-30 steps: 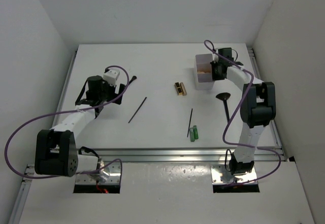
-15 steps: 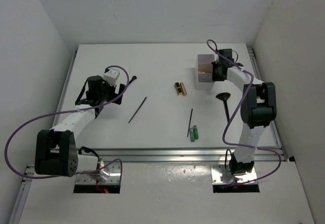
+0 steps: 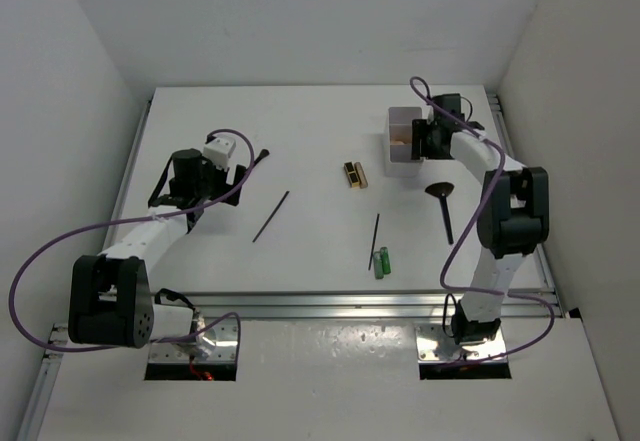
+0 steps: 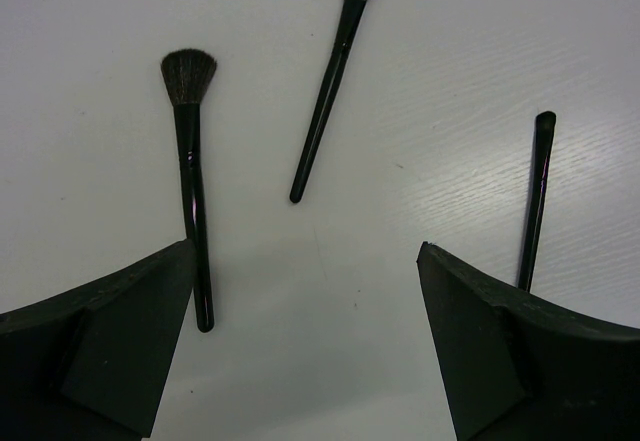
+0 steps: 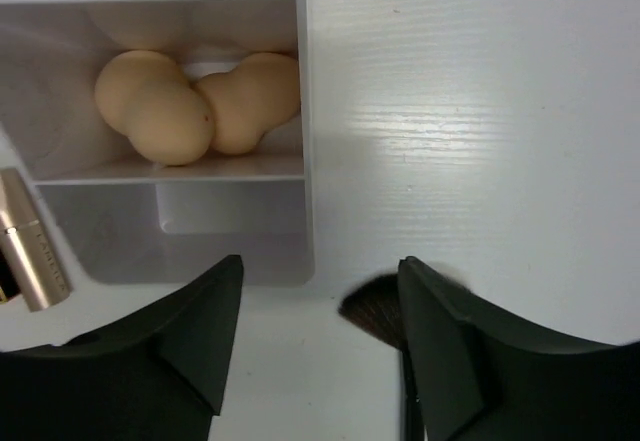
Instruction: Organize the makeup
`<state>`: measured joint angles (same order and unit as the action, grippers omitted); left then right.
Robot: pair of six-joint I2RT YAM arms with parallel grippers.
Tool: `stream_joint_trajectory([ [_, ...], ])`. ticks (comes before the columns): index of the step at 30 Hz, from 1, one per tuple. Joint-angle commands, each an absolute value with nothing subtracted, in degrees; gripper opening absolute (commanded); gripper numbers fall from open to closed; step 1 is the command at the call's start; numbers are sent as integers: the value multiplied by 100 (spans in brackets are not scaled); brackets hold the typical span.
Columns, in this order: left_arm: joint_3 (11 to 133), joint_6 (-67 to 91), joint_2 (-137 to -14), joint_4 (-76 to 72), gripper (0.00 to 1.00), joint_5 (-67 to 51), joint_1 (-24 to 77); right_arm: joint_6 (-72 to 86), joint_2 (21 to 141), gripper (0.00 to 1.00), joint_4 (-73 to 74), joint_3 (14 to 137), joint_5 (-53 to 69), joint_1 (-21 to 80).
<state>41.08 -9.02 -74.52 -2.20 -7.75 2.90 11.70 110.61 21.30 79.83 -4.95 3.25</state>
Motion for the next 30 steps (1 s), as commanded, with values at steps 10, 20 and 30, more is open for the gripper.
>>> stream_joint_trajectory([
  [10,4210,-958,-7417,-238,99,-721,246,800,9414,69,3058,7559,-79,-236],
  [20,4262,-1011,-7479,-185,99,-606,246,668,10334,59,4025,7286,-185,-369],
  [30,4263,-1011,-7479,-185,99,-606,246,720,11021,50,3937,7102,-289,-360],
])
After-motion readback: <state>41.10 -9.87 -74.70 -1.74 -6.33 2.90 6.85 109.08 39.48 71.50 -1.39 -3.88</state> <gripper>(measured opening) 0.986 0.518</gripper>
